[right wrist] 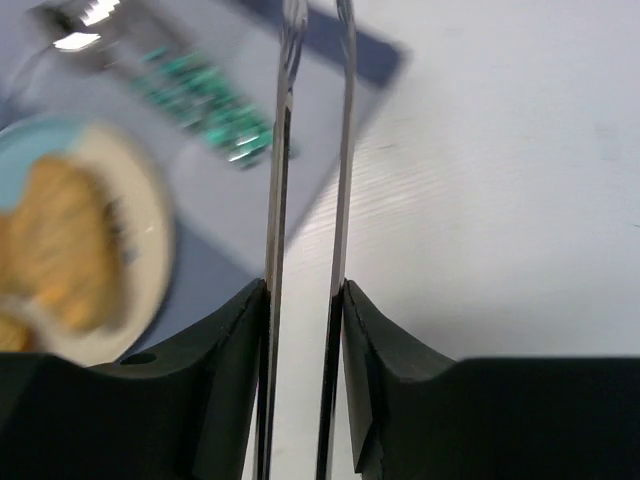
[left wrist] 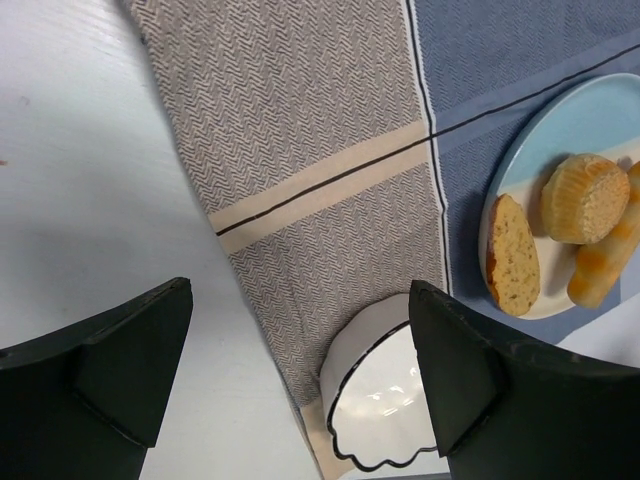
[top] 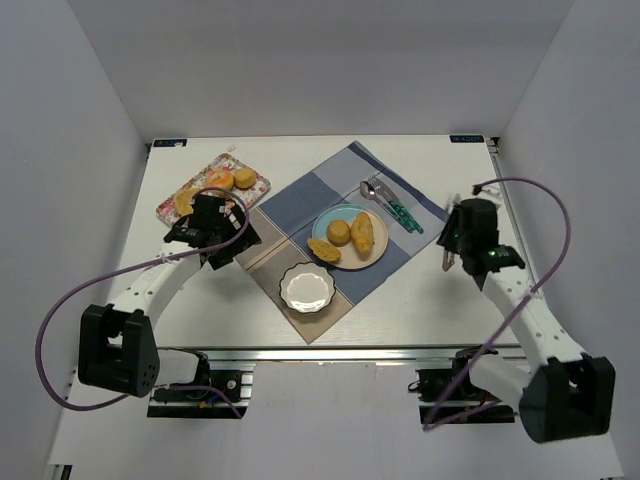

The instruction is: Place the bread

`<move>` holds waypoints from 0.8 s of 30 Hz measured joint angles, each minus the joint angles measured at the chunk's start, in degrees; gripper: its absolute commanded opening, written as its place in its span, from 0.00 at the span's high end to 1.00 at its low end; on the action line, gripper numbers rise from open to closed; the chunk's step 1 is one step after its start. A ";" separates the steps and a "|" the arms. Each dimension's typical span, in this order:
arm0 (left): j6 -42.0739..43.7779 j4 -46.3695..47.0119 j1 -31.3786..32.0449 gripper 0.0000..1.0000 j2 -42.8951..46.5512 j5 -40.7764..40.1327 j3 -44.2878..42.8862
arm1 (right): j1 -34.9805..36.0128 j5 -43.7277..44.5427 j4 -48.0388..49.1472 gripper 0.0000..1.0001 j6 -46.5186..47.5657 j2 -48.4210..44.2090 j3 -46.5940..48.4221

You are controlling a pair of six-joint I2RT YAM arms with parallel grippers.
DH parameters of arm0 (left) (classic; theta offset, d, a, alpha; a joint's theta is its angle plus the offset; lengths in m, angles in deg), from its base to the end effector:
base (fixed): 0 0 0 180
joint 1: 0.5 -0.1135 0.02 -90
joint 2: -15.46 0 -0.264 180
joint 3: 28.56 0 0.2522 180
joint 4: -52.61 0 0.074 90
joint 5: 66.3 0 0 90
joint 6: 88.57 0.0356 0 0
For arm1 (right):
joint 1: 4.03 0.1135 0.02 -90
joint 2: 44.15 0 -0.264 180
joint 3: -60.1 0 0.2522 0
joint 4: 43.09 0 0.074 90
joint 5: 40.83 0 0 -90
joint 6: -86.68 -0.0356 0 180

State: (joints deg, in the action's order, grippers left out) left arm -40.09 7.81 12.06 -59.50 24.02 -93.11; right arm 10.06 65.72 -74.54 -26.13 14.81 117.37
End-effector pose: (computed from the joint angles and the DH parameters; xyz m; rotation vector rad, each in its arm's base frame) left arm 0.2558 -0.0572 0.2329 -0.6425 2.4968 -0.3736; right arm 0.2222 0.0453 0.2731 0.3271 2.0978 0.0706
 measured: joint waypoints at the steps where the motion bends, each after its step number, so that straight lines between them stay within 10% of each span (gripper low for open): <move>1: 0.13 0.04 0.00 0.02 0.46 -0.31 0.37 | -3.76 0.24 0.52 0.60 0.39 1.70 0.24; 9: 0.83 -0.81 0.00 0.02 1.11 -2.34 1.70 | -23.17 -8.02 6.49 0.52 4.13 21.24 6.25; 24: 1.66 -1.33 0.00 0.02 -1.84 -3.39 0.70 | -24.57 -11.89 11.28 0.32 11.13 41.83 14.58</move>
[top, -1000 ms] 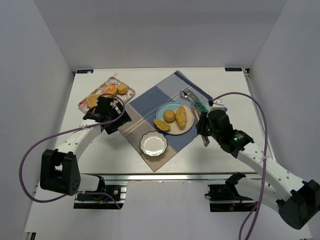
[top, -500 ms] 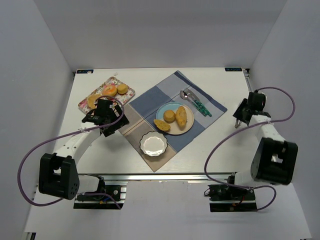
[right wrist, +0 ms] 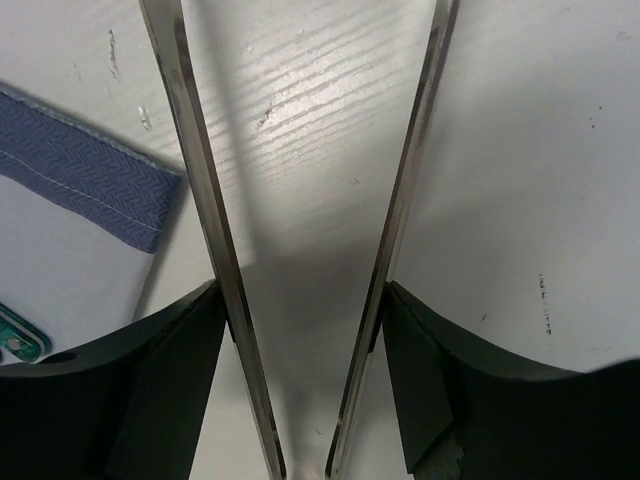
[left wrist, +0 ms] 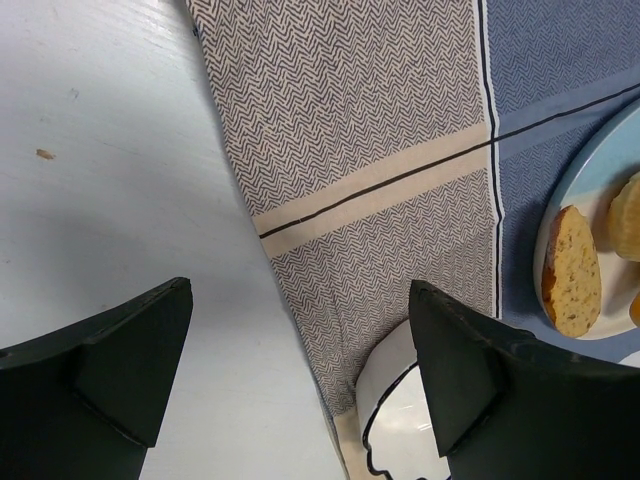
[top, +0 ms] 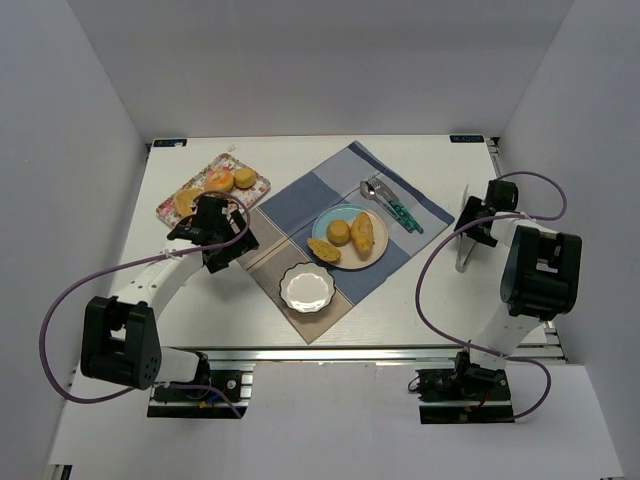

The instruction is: Place the bread

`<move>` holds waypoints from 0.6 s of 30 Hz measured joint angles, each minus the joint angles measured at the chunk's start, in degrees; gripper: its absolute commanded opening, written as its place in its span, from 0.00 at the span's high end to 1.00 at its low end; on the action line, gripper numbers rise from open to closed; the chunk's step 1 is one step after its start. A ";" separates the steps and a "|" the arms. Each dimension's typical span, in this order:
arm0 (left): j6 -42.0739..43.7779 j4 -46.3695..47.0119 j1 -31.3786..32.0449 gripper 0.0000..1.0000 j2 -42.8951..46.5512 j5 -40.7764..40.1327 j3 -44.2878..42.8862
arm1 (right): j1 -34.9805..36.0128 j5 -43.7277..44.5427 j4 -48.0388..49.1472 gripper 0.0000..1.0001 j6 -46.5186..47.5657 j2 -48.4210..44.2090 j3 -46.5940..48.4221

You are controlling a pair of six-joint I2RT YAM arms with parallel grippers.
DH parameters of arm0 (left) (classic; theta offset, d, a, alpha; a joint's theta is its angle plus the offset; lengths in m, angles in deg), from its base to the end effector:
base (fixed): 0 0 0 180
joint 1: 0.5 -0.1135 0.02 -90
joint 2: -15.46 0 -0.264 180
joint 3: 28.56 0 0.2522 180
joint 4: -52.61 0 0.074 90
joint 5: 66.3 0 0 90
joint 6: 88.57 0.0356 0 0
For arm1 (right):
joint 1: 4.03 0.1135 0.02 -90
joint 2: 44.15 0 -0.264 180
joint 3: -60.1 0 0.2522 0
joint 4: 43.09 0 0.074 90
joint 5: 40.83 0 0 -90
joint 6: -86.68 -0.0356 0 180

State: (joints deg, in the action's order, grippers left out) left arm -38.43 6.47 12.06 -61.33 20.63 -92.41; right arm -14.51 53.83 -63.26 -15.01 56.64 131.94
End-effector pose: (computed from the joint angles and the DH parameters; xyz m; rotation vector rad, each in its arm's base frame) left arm 0.2559 -0.0551 0.2201 -0.6378 2.5439 -0.2573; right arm 0.3552 -0.0686 0.1680 0.5025 2.3737 -0.0892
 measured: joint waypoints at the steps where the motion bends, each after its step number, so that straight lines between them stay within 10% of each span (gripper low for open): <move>1: 0.04 -0.15 0.00 0.02 -0.02 -0.04 -0.13 | 0.00 0.02 0.15 0.30 -0.07 0.22 -0.17; 3: 0.09 -0.20 0.00 0.02 -0.02 -0.20 -0.37 | 0.00 0.09 0.20 0.11 -0.31 0.33 -0.48; 18: 0.00 -4.87 0.00 0.02 5.75 -1.09 -1.44 | 0.31 -5.25 -1.99 0.11 -2.54 -23.37 -4.76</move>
State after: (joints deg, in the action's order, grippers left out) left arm -38.43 1.60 12.06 -55.58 19.54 -93.85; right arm -14.20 48.59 -65.25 -17.54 33.28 127.18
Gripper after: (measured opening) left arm 0.982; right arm 0.894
